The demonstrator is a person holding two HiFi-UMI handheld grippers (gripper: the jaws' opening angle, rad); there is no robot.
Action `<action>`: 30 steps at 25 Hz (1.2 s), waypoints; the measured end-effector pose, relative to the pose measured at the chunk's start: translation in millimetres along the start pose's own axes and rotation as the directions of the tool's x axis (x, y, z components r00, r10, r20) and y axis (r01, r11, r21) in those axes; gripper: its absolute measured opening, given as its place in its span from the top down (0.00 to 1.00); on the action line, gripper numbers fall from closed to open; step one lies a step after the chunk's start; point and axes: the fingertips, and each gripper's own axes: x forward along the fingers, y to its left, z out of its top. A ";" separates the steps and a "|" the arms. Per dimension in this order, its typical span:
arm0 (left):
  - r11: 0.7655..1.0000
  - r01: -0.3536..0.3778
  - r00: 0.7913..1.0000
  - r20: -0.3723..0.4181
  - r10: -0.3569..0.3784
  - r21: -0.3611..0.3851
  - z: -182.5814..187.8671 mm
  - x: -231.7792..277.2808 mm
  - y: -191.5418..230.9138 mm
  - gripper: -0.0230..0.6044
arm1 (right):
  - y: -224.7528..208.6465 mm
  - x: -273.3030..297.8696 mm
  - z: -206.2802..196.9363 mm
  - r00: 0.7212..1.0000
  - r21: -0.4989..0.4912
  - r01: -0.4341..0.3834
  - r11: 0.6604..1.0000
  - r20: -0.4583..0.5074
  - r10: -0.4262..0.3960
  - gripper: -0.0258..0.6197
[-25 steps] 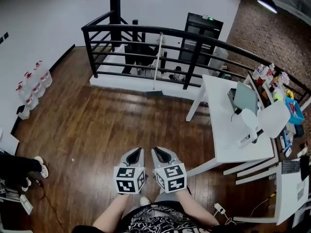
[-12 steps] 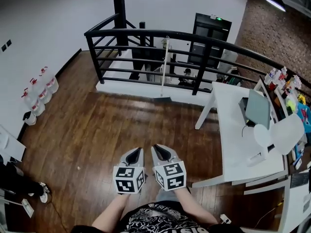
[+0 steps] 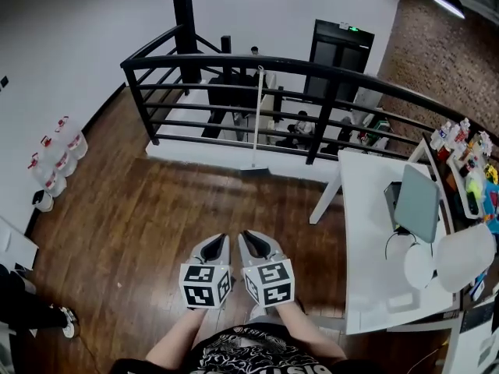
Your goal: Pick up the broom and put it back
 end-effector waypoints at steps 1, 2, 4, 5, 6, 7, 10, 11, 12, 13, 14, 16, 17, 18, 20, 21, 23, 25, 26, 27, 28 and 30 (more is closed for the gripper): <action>1.000 0.002 1.000 -0.004 -0.002 0.000 3.8 12.0 -2.3 0.96 | -10.9 5.0 3.3 1.000 0.004 0.001 1.000 0.001 -0.001 0.94; 1.000 0.003 1.000 -0.005 -0.003 0.001 8.1 23.1 -4.5 0.96 | -21.3 9.7 7.0 1.000 0.009 0.002 1.000 0.004 -0.002 0.94; 1.000 0.004 1.000 -0.002 -0.004 0.006 17.2 43.3 -8.8 0.96 | -40.6 18.4 14.9 1.000 0.018 0.004 1.000 0.012 -0.004 0.94; 1.000 0.004 1.000 0.000 -0.004 0.007 21.2 52.4 -10.7 0.96 | -49.4 22.4 18.2 1.000 0.018 0.004 1.000 0.015 -0.004 0.94; 1.000 0.003 1.000 0.000 -0.003 0.007 24.5 60.8 -12.2 0.96 | -57.4 26.1 21.2 1.000 0.017 0.004 1.000 0.018 -0.005 0.94; 1.000 0.002 1.000 -0.001 -0.002 0.007 27.4 68.5 -13.4 0.96 | -64.8 29.6 24.0 1.000 0.016 0.005 1.000 0.020 -0.005 0.94; 1.000 0.001 1.000 -0.010 -0.001 0.009 32.9 88.2 -15.7 0.96 | -83.5 39.8 28.9 1.000 0.023 0.006 1.000 0.022 -0.007 0.94; 1.000 0.000 1.000 -0.012 0.000 0.009 33.8 93.7 -16.0 0.96 | -88.6 43.4 28.7 1.000 0.026 0.005 1.000 0.019 -0.005 0.94; 1.000 -0.001 1.000 -0.014 0.001 0.008 34.6 99.0 -15.7 0.96 | -93.0 47.3 28.1 1.000 0.027 0.003 1.000 0.015 -0.003 0.94; 1.000 -0.003 1.000 -0.015 0.003 0.007 35.3 104.1 -14.9 0.96 | -96.9 51.3 27.5 1.000 0.028 0.000 1.000 0.012 -0.001 0.95; 1.000 -0.005 1.000 -0.017 0.005 0.004 35.8 109.2 -13.6 0.96 | -100.4 55.3 27.0 1.000 0.028 -0.002 1.000 0.008 0.002 0.95; 1.000 -0.006 1.000 -0.023 0.006 -0.002 36.3 119.9 -10.2 0.96 | -106.9 63.3 26.5 1.000 0.027 -0.004 1.000 0.000 0.004 0.94; 1.000 -0.006 1.000 -0.026 0.005 -0.005 36.7 125.8 -8.3 0.96 | -110.4 67.7 26.5 1.000 0.026 -0.004 1.000 -0.003 0.004 0.94; 1.000 -0.004 1.000 -0.028 0.004 -0.007 37.6 132.1 -6.2 0.96 | -114.2 72.6 26.9 1.000 0.025 -0.002 1.000 -0.007 0.002 0.95; 1.000 0.003 1.000 -0.031 -0.004 -0.010 41.0 146.3 -1.5 0.96 | -122.9 84.2 28.5 1.000 0.024 0.005 1.000 -0.010 -0.005 0.94; 1.000 0.009 0.999 -0.031 -0.009 -0.010 43.3 153.9 1.3 0.96 | -127.7 91.0 29.5 1.000 0.024 0.010 1.000 -0.012 -0.010 0.94; 1.000 0.021 0.999 -0.028 -0.021 -0.012 49.7 170.2 8.5 0.96 | -137.5 106.3 32.6 1.000 0.024 0.021 1.000 -0.016 -0.021 0.94; 0.999 0.031 0.999 -0.025 -0.032 -0.018 57.7 187.5 17.8 0.96 | -146.7 123.3 37.8 0.999 0.019 0.031 0.999 -0.020 -0.030 0.94; 0.999 0.037 0.999 -0.024 -0.037 -0.021 62.1 196.4 22.9 0.96 | -151.0 132.1 40.9 0.999 0.017 0.036 0.999 -0.021 -0.035 0.95; 0.999 0.042 0.999 -0.024 -0.043 -0.023 67.2 205.3 28.0 0.96 | -155.4 141.2 44.5 0.999 0.014 0.041 0.999 -0.022 -0.041 0.94; 0.999 0.048 0.999 -0.022 -0.049 -0.025 73.0 214.1 33.5 0.96 | -159.8 150.9 48.5 0.999 0.011 0.047 0.999 -0.024 -0.047 0.94; 0.998 0.059 0.998 -0.017 -0.059 -0.027 86.9 232.3 46.6 0.96 | -168.4 172.6 58.2 0.998 0.007 0.059 0.998 -0.030 -0.058 0.94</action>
